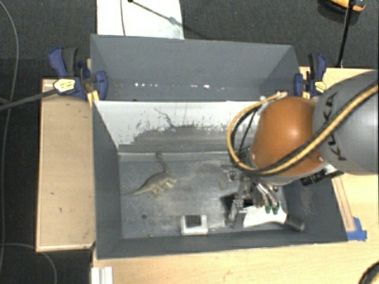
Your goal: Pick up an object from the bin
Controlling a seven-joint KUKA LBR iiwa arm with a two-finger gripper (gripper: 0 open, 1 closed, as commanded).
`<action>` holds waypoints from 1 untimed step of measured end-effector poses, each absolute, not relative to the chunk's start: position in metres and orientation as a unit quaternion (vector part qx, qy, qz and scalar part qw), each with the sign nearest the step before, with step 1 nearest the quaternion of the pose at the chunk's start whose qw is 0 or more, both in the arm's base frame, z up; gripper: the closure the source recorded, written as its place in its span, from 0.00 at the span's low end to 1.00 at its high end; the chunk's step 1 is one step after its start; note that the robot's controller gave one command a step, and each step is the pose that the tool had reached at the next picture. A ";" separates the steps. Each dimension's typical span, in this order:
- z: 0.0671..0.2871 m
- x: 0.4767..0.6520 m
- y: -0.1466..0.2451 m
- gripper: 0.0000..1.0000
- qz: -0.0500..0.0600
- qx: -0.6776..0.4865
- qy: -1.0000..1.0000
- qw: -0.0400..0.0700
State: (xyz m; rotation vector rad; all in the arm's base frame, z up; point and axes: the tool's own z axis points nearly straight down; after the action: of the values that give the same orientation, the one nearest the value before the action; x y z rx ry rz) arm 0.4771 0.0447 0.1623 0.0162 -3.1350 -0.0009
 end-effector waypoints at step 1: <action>0.166 0.479 0.044 0.00 0.000 0.004 -1.000 -0.001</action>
Offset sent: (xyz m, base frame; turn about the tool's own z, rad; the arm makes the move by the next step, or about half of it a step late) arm 0.0187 -0.1370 -0.0923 -0.1313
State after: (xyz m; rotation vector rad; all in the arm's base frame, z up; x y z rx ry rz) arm 0.4790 0.0445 0.1662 0.0134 -3.1435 -0.0014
